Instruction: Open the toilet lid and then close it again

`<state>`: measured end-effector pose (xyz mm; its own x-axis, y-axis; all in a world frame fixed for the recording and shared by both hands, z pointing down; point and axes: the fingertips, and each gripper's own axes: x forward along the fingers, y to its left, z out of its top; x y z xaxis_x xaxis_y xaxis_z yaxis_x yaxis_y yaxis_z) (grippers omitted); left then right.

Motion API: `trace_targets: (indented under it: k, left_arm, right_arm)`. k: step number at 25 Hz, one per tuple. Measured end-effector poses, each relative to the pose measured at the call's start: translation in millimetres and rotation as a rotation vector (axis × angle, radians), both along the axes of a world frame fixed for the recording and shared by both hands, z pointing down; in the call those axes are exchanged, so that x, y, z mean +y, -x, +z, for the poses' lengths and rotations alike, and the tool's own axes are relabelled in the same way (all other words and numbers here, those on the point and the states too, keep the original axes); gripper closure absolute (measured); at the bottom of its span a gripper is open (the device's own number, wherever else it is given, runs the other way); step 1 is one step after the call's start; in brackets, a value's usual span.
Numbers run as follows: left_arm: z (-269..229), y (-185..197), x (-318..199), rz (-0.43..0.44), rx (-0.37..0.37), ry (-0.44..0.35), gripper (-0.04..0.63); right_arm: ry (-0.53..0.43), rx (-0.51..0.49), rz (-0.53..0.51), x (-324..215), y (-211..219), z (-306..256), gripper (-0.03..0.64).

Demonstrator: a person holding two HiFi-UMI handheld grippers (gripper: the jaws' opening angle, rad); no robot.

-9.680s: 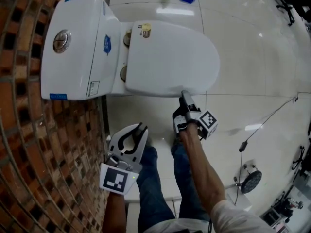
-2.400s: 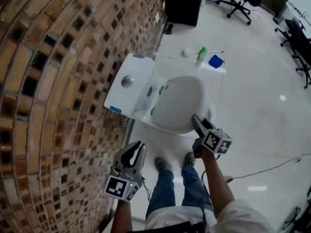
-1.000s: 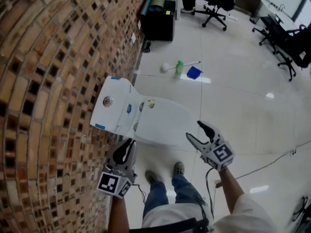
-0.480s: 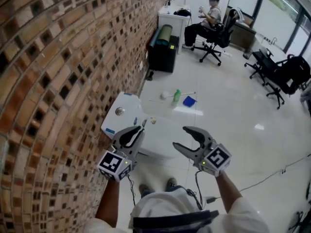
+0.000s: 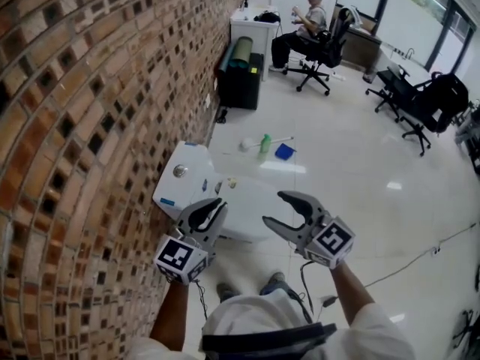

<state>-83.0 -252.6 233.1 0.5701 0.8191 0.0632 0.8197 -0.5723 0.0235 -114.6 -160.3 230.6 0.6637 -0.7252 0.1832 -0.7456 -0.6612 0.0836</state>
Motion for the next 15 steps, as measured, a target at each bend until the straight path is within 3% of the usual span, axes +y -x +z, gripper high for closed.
trace_targets:
  k: [8, 15]
  left_arm:
    - [-5, -9, 34, -0.060, 0.013, 0.002, 0.551]
    - [20, -29, 137, -0.201, -0.048, -0.029, 0.551]
  right_arm:
    - [-0.031, 0.010, -0.010, 47, -11, 13, 0.348]
    - [-0.112, 0.003, -0.051, 180, -25, 40, 0.348]
